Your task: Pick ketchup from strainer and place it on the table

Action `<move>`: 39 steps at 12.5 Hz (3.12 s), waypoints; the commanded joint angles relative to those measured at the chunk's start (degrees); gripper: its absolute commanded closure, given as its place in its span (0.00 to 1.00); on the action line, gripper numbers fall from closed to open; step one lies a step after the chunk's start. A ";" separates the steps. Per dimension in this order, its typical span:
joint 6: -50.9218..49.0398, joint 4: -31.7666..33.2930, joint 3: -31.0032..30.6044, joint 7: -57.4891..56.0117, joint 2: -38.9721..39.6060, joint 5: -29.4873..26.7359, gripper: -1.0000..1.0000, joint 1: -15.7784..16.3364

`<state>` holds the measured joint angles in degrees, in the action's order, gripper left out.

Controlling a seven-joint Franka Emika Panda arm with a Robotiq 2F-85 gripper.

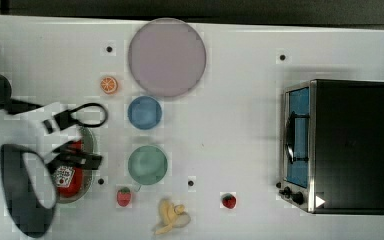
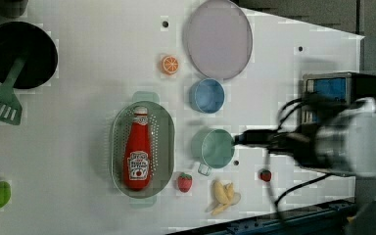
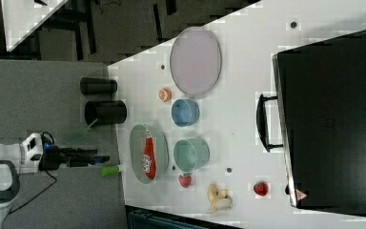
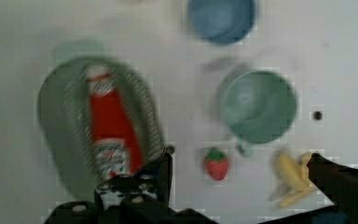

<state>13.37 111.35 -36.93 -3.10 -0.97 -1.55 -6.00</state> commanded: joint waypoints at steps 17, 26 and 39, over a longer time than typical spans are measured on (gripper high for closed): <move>44.55 16.24 -8.56 21.76 29.80 22.42 0.00 1.44; 46.58 11.84 -3.73 25.13 38.26 29.10 0.40 5.54; 24.73 4.55 -15.05 22.64 19.66 10.62 0.40 -1.41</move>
<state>38.05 118.73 -51.76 19.68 20.24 9.19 -5.13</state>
